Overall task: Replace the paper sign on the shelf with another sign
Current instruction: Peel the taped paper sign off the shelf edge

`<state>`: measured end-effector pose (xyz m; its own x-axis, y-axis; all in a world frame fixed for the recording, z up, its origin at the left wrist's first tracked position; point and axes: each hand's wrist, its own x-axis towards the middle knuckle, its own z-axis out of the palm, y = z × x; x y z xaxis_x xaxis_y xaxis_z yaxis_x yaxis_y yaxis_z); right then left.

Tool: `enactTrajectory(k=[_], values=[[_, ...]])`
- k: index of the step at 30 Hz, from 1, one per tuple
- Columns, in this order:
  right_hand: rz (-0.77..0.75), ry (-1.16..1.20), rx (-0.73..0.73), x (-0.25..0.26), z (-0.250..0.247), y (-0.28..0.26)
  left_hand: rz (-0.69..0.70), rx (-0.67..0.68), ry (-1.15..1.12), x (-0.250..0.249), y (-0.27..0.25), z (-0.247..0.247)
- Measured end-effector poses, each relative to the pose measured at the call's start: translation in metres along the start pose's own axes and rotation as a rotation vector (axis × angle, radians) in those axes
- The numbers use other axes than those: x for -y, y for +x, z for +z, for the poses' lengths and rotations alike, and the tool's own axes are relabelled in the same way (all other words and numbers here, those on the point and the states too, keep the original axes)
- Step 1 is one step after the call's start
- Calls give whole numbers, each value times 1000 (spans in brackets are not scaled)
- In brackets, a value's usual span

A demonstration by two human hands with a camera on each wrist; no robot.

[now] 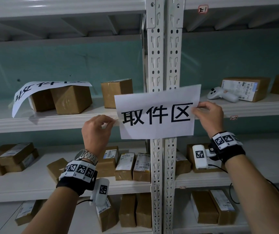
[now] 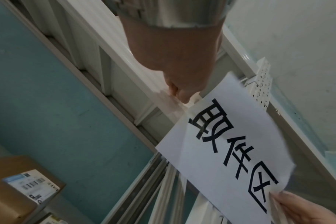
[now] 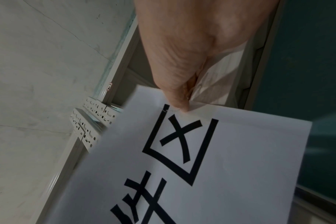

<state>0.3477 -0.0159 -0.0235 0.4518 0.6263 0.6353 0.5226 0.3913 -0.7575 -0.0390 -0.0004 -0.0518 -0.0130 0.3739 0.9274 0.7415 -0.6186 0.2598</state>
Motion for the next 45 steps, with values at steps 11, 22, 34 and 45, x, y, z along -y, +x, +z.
enactTrajectory(k=[11, 22, 34, 45], values=[[-13, 68, 42, 4, -3, -3, 59, 66, 48, 5, 10, 0], [-46, 120, -4, 4, 0, 0, -69, 101, -56, -2, 15, -4], [-54, 77, -9, 1, 2, 1, -25, 175, -34, -6, 17, -7], [-41, 87, -8, 0, 2, 2, -51, 224, -8, -8, 20, -9]])
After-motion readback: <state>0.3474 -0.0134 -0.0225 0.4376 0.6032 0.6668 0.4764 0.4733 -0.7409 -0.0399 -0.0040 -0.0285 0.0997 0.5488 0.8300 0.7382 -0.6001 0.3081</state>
